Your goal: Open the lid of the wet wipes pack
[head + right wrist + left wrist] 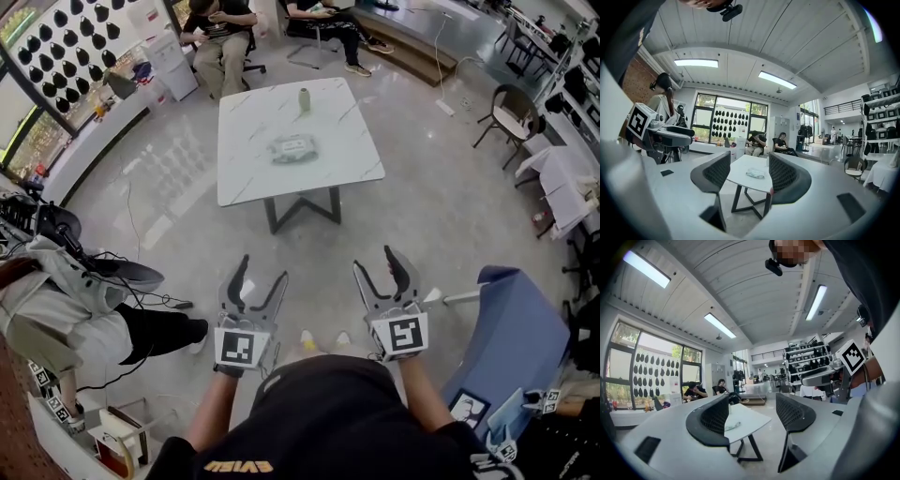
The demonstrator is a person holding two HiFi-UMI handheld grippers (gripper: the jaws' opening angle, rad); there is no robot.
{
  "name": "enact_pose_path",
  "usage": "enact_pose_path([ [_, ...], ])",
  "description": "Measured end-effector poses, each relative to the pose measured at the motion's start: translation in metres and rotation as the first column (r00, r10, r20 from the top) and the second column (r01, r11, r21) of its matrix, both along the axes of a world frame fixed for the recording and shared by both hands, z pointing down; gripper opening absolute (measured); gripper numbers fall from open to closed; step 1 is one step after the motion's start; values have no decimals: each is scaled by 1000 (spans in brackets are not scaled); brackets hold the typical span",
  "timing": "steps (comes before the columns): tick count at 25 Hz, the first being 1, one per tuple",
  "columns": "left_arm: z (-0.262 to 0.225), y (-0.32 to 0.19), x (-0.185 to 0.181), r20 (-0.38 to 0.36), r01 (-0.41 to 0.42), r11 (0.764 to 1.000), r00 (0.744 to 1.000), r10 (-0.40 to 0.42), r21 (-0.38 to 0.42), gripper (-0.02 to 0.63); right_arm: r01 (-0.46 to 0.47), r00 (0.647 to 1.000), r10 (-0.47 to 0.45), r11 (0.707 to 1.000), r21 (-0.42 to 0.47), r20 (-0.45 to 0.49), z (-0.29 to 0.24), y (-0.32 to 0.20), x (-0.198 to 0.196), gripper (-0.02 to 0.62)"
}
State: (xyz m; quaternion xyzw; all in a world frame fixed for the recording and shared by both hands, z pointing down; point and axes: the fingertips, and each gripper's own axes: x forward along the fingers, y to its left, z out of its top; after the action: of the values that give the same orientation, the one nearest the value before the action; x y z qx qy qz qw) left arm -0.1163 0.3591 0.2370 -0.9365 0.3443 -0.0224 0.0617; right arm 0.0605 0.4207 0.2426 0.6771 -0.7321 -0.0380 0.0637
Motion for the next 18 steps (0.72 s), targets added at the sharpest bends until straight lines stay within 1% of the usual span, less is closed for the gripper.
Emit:
enact_pose_path([
  [5, 11, -7, -3, 29, -15, 1000, 999, 15, -6, 337, -11, 1000, 11, 1000, -1, -10, 5, -5, -3, 245],
  [9, 12, -15, -7, 24, -25, 1000, 999, 25, 1, 347, -23, 1000, 23, 1000, -18, -8, 9, -12, -9, 242],
  [13, 14, -23, -19, 9, -15, 1000, 1000, 14, 9, 347, -43, 999, 42, 997, -58, -14, 17, -20, -16, 241],
  [18, 20, -36, -36, 28, -3, 1000, 1000, 3, -4, 347, -36, 999, 35, 999, -29, -41, 11, -32, -31, 239],
])
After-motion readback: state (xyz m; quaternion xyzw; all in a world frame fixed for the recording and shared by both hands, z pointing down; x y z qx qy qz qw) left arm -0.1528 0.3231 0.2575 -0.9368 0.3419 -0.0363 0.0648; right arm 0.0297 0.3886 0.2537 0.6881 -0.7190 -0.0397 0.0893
